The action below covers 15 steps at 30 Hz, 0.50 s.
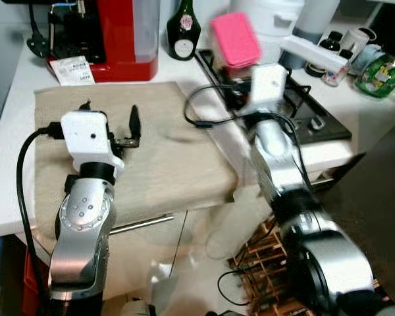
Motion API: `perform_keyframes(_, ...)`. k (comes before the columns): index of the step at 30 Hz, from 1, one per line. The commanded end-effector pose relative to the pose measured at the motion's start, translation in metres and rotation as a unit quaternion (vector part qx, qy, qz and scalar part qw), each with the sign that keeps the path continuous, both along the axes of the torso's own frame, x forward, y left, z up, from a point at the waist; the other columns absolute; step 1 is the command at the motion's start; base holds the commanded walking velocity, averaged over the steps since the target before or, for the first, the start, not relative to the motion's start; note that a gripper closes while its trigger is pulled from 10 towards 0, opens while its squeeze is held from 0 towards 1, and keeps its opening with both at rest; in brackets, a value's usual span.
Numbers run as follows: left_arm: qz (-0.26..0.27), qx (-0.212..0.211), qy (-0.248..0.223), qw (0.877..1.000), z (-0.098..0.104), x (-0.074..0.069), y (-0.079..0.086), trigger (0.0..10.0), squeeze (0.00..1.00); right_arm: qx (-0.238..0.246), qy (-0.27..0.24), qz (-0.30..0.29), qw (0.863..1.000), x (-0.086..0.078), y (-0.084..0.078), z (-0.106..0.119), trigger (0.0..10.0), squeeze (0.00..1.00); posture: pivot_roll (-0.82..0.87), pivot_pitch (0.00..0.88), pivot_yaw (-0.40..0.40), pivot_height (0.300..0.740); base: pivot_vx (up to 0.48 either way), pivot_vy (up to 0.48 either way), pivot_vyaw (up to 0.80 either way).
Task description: Restocking fridge
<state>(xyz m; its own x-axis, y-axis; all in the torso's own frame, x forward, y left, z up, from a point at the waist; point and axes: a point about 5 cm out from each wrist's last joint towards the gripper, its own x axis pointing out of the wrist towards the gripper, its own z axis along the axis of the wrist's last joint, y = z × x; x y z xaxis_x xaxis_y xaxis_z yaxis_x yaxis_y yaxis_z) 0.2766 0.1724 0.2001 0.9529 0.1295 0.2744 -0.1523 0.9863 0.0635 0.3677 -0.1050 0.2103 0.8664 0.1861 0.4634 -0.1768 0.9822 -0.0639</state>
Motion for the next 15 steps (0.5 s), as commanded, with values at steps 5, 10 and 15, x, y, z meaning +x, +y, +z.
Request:
perform_keyframes(5, 0.024, 0.061, 0.02, 0.998, -0.023, 0.014, -0.002, 10.0, 0.0, -0.008, 0.023, 0.024, 0.999, -0.017, -0.016, -0.027, 0.0, 0.0, 0.09, 0.0, -0.109, 0.74, 0.0, 0.0, 0.0)
perform_keyframes(10, 0.009, 0.058, -0.001, 0.998, -0.013, 0.017, -0.006, 10.0, 0.0, -0.008, 0.054, 0.027, 0.998, -0.024, -0.013, -0.042, 0.0, 0.0, 0.07, 0.0, -0.087, 0.74, 0.0, 0.0, 0.0)
perform_keyframes(15, -0.043, 0.113, -0.006, 0.993, -0.002, 0.02, -0.014, 10.0, 0.0, 0.012, 0.081, -0.002, 0.997, -0.033, -0.022, -0.055, 0.0, 0.0, 0.06, 0.0, -0.003, 0.74, 0.0, 0.0, 0.0)
